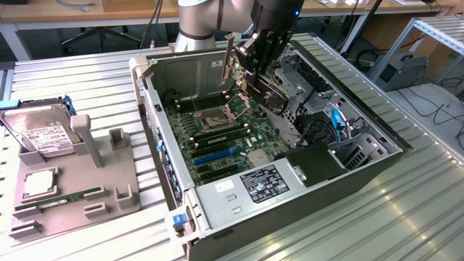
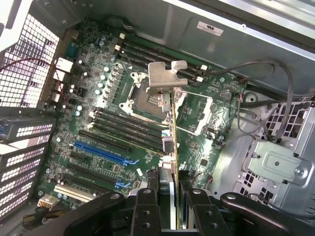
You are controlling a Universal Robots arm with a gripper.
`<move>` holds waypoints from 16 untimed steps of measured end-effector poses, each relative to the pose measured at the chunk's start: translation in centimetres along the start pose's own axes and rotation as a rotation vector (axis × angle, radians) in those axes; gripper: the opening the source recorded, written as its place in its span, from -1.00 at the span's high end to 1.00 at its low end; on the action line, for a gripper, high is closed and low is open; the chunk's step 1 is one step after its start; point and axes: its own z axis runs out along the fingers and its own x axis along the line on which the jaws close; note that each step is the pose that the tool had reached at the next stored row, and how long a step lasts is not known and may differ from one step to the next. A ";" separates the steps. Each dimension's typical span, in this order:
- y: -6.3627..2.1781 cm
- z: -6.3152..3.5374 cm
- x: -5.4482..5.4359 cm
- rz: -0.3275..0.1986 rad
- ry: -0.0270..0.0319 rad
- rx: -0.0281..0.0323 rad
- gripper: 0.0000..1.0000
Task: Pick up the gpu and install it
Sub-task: 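Insert the gpu into the slot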
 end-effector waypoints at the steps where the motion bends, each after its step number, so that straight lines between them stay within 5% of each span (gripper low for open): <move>1: 0.00 0.00 0.0 -0.001 0.0000 0.0000 0.45; 16: 0.00 0.00 0.0 -0.026 0.0007 -0.0007 0.45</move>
